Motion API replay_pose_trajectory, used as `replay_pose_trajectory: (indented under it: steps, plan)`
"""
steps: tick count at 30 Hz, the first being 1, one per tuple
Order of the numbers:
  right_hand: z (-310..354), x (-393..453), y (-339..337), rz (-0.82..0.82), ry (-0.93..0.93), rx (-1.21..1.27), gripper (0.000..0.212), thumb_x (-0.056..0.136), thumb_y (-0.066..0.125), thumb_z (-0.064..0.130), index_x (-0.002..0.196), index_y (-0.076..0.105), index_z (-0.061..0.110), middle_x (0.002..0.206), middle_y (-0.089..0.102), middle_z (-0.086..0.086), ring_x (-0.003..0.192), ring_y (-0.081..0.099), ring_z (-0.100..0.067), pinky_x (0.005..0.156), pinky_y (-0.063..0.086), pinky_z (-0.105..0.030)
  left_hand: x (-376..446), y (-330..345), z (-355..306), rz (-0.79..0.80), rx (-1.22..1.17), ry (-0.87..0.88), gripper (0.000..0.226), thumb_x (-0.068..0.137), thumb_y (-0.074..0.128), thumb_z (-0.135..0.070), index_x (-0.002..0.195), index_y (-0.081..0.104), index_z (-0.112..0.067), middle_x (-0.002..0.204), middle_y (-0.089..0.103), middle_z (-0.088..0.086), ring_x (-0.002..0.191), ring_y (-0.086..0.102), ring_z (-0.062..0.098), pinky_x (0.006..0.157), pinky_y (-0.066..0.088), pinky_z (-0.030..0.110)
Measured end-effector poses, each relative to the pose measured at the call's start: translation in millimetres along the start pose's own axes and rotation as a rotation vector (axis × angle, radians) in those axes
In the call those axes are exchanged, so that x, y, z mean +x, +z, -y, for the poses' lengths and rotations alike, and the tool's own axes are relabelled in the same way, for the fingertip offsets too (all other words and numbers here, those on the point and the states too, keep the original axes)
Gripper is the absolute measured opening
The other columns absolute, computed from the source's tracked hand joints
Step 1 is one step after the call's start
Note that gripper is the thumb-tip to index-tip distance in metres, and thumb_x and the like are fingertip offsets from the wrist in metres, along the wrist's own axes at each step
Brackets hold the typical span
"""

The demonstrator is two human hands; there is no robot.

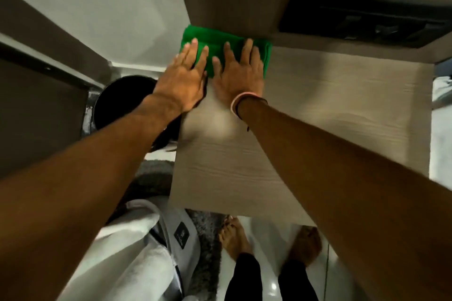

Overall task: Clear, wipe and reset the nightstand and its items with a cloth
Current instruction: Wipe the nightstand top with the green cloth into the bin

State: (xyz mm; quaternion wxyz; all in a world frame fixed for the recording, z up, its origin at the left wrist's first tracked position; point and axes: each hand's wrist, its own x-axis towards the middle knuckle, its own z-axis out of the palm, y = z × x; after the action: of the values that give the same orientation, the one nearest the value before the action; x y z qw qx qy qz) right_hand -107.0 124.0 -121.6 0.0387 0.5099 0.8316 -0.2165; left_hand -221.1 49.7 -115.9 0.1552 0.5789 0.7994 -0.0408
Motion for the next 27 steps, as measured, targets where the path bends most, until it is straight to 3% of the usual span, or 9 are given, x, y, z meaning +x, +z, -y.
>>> replay_pose_trajectory:
  steps: [4, 7, 10, 12, 14, 19, 22, 24, 27]
  plan:
    - [-10, -28, 9, 0.006, -0.14, -0.048, 0.059, 0.104, 0.029, 0.047, 0.158, 0.022, 0.024, 0.167, 0.011, -0.018, 0.156, 0.005, -0.032, 0.127, 0.005, -0.044, -45, 9, -20, -0.029, -0.025, -0.065, 0.058, 0.102, 0.031, -0.025, 0.154, 0.019, -0.002, 0.162, 0.014, 0.027, 0.148, 0.021, 0.04, 0.123, 0.02, 0.042]
    - [-29, -61, 10, 0.064, -0.343, -0.064, 0.056, 0.104, 0.033, 0.046, 0.156, 0.03, 0.025, 0.167, 0.015, -0.016, 0.156, 0.01, -0.031, 0.127, 0.008, -0.044, -104, 17, -35, 0.02, -0.006, -0.144, 0.054, 0.102, 0.031, -0.028, 0.149, 0.033, -0.002, 0.154, 0.034, 0.029, 0.133, 0.042, 0.042, 0.111, 0.034, 0.046]
    - [-45, -114, 15, 0.16, -0.528, -0.06, 0.052, 0.103, 0.04, 0.044, 0.15, 0.043, 0.024, 0.165, 0.023, -0.015, 0.154, 0.019, -0.031, 0.127, 0.012, -0.045, -171, 26, -47, 0.014, 0.018, -0.12, 0.048, 0.098, 0.039, -0.028, 0.129, 0.059, 0.003, 0.12, 0.064, 0.028, 0.102, 0.062, 0.041, 0.084, 0.053, 0.046]
    - [-53, -139, 17, 0.221, -0.634, -0.009, 0.045, 0.101, 0.046, 0.041, 0.139, 0.057, 0.02, 0.161, 0.034, -0.015, 0.151, 0.028, -0.031, 0.126, 0.018, -0.047, -212, 29, -62, 0.059, 0.055, -0.083, 0.045, 0.092, 0.045, -0.03, 0.115, 0.067, 0.002, 0.094, 0.068, 0.018, 0.082, 0.062, 0.035, 0.067, 0.053, 0.042]
    - [-53, -142, 16, 0.235, -0.675, 0.085, 0.035, 0.099, 0.053, 0.035, 0.122, 0.069, 0.014, 0.153, 0.046, -0.015, 0.145, 0.039, -0.032, 0.124, 0.024, -0.049, -236, 31, -77, 0.122, 0.085, -0.051, 0.043, 0.086, 0.053, -0.028, 0.11, 0.069, 0.004, 0.085, 0.066, 0.014, 0.075, 0.06, 0.031, 0.062, 0.052, 0.04]
    - [-24, -97, 1, 0.321, -0.749, 0.127, 0.021, 0.098, 0.057, 0.021, 0.106, 0.069, 0.006, 0.143, 0.055, -0.011, 0.138, 0.049, -0.025, 0.125, 0.017, -0.038, -211, 27, -96, 0.039, -0.057, -0.167, 0.031, 0.088, 0.053, -0.025, 0.094, 0.069, 0.001, 0.094, 0.066, 0.019, 0.085, 0.063, 0.037, 0.062, 0.056, 0.042]
    - [-1, -69, -12, 0.366, -0.765, 0.111, 0.018, 0.097, 0.055, 0.018, 0.104, 0.069, 0.008, 0.128, 0.066, -0.009, 0.124, 0.059, -0.026, 0.123, 0.019, -0.034, -178, 18, -101, 0.089, -0.167, -0.301, 0.037, 0.095, 0.045, -0.035, 0.097, 0.067, -0.006, 0.112, 0.064, 0.018, 0.1, 0.061, 0.038, 0.075, 0.053, 0.044]
    - [-1, -69, -26, 0.295, -0.709, 0.19, 0.019, 0.094, 0.057, 0.018, 0.104, 0.069, 0.008, 0.114, 0.072, -0.01, 0.111, 0.064, -0.031, 0.116, 0.033, -0.039, -165, 14, -104, 0.079, -0.093, -0.343, 0.038, 0.096, 0.042, -0.039, 0.098, 0.066, -0.009, 0.11, 0.064, 0.018, 0.1, 0.06, 0.038, 0.081, 0.049, 0.044]
    - [-34, -93, -51, 0.028, -0.63, 0.22, 0.025, 0.095, 0.056, 0.019, 0.112, 0.069, 0.006, 0.126, 0.067, -0.013, 0.121, 0.06, -0.032, 0.114, 0.036, -0.041, -161, 2, -113, -0.06, 0.08, -0.272, 0.037, 0.094, 0.04, -0.04, 0.106, 0.06, -0.01, 0.11, 0.06, 0.02, 0.103, 0.054, 0.038, 0.088, 0.042, 0.048]
